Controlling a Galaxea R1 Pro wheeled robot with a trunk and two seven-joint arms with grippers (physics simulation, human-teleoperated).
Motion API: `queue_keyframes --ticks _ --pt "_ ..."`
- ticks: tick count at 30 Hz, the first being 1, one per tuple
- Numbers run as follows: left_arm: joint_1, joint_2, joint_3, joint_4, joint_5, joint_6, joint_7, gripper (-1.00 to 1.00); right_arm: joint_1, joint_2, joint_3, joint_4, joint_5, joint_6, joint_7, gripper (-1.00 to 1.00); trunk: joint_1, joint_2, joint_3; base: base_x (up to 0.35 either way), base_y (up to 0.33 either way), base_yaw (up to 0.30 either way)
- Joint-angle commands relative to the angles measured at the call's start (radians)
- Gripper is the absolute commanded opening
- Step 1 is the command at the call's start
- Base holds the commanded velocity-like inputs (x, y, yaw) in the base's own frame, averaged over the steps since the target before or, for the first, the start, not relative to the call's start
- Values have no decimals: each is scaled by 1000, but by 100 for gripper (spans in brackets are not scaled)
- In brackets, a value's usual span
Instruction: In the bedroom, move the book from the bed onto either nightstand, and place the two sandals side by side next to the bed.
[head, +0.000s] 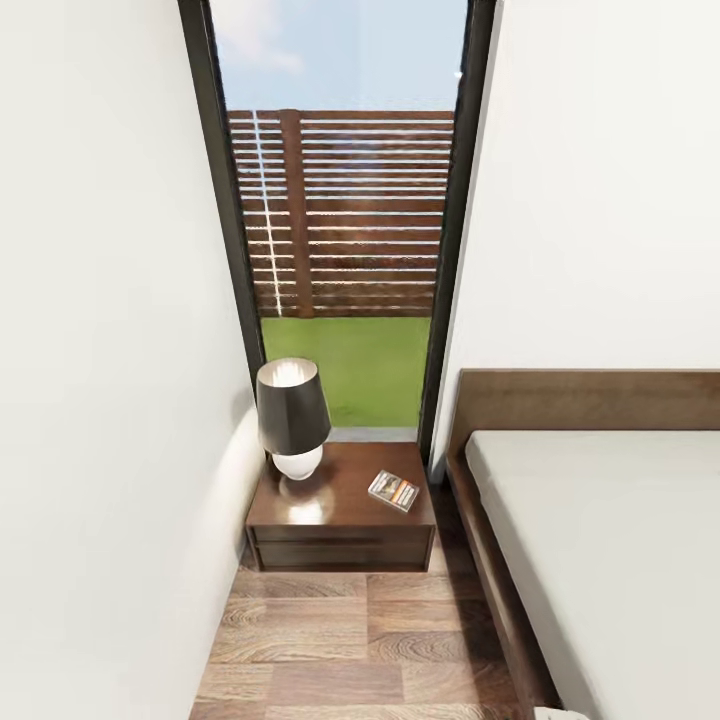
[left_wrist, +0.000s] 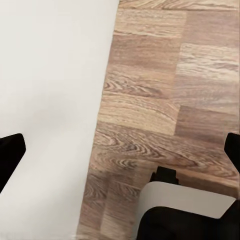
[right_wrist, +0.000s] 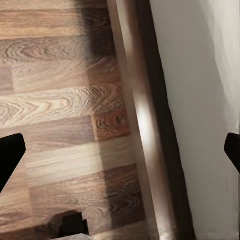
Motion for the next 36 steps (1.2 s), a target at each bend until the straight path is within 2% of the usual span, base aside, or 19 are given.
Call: queue_keyframes --ticks 1,7,12,16,22,36 --pt "4 0 -10 0 7 -2 1 100 4 1 9 3 -6 -4 0 100 -4 6 2 0 0 0" --pt "30 -3 -12 1 5 -1 -9 100 42 1 9 5 -6 -13 0 100 -27 48 21 0 0 0" --pt "40 0 -11 0 3 0 -9 100 51 3 10 -3 1 -20 1 100 -46 83 37 0 0 0" --pt "42 3 -11 1 3 -1 -9 100 51 4 10 -5 0 -20 1 100 -46 83 37 0 0 0" --pt "44 31 -12 3 -1 -3 -7 100 52 4 10 4 -3 -14 1 100 -46 83 37 0 0 0" --pt "44 39 -13 4 -2 -6 -9 100 52 -1 10 4 -3 -15 1 100 -46 83 37 0 0 0"
